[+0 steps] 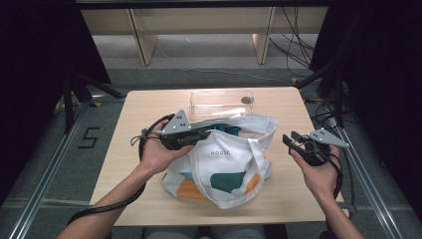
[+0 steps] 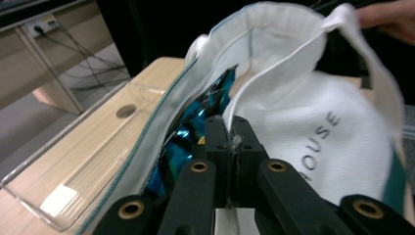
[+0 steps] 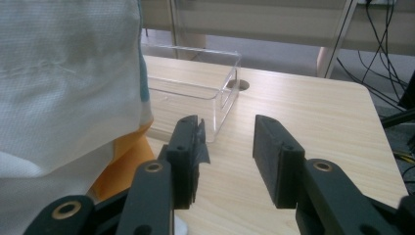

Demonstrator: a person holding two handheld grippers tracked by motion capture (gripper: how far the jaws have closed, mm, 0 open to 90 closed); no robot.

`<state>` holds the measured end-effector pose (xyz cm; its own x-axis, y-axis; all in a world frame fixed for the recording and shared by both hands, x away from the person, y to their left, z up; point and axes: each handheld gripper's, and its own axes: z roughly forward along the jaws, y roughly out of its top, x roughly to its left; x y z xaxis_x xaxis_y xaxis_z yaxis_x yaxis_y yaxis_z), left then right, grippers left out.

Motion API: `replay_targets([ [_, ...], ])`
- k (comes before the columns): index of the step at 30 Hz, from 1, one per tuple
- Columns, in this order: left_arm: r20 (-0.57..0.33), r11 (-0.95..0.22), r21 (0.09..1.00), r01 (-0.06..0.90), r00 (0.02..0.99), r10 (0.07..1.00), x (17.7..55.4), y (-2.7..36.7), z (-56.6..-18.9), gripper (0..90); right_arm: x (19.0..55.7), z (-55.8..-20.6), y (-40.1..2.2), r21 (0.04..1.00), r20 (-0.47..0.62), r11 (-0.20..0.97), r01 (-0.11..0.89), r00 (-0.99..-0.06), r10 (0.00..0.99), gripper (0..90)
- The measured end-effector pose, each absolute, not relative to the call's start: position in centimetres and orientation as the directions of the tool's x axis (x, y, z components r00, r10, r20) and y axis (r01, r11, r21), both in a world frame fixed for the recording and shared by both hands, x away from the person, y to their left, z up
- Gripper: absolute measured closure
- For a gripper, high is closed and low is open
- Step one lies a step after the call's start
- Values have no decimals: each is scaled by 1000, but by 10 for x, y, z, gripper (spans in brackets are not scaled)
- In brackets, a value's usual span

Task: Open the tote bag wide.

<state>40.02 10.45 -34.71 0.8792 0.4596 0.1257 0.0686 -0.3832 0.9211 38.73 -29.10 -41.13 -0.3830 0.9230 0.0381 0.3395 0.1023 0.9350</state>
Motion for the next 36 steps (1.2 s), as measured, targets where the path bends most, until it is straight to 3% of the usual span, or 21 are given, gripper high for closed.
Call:
replay_targets([
  [4, 128, -383, 922, 52, 894, 429, 390, 108, -340, 877, 385, -410, -291, 931, 52, 86, 356, -361, 931, 624],
  [7, 63, -370, 923, 103, 910, 410, 376, 112, -340, 877, 384, -410, -290, 925, 77, 71, 374, -367, 927, 623],
  [15, 74, -442, 894, 70, 951, 299, 358, 104, -340, 877, 385, -411, -288, 923, 66, 81, 376, -362, 930, 623],
  [36, 59, -521, 851, 63, 975, 214, 340, 91, -366, 875, 388, -415, -287, 918, 51, 103, 384, -371, 927, 620],
])
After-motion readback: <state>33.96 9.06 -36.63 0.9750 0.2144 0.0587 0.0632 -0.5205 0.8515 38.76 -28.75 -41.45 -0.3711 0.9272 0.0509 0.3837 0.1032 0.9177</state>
